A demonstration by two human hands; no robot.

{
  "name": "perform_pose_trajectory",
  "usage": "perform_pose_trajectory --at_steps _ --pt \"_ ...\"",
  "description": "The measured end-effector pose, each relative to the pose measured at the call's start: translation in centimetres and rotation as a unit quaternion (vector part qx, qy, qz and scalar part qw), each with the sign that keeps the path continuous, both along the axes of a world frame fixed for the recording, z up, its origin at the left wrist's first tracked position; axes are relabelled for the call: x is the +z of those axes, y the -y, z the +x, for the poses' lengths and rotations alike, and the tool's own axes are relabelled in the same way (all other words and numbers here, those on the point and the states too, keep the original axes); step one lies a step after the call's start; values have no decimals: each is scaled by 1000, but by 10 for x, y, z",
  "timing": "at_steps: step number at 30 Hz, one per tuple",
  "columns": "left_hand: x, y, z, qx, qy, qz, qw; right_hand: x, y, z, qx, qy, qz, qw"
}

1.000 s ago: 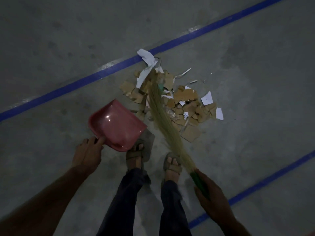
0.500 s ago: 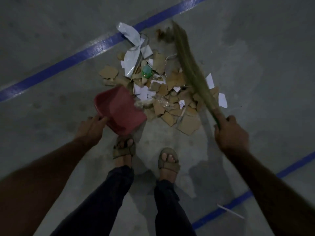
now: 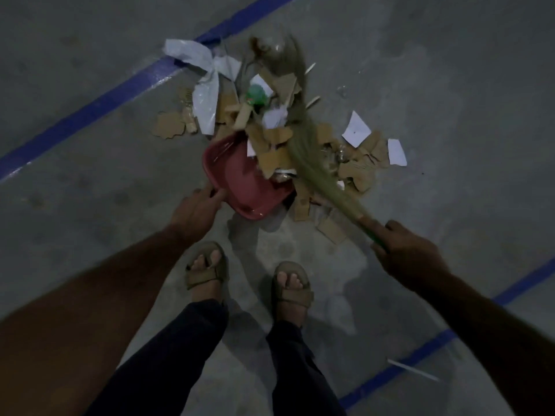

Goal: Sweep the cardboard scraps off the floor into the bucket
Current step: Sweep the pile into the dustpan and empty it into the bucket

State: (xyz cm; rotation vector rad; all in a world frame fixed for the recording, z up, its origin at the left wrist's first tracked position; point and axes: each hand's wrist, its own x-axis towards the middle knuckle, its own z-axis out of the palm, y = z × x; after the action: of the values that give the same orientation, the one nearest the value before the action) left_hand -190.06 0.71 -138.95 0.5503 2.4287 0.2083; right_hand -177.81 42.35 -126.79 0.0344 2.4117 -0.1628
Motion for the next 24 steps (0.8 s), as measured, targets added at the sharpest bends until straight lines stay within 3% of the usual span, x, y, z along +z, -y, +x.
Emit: perform_pose_trajectory --at_steps 5,8,12,22,24 --pt "-2 -16 30 68 43 34 996 6 31 64 -69 39 -49 996" --pt "5 -26 45 96 50 42 993 8 46 97 -61 51 -79 994" --pt "10 -27 65 65 4 17 998 18 56 127 -80 59 -117 988" --pt "86 -46 117 125 -7 33 992 85 53 181 -89 13 -84 992" --pt "109 -52 122 198 14 37 979 105 51 191 -89 -6 -96 991"
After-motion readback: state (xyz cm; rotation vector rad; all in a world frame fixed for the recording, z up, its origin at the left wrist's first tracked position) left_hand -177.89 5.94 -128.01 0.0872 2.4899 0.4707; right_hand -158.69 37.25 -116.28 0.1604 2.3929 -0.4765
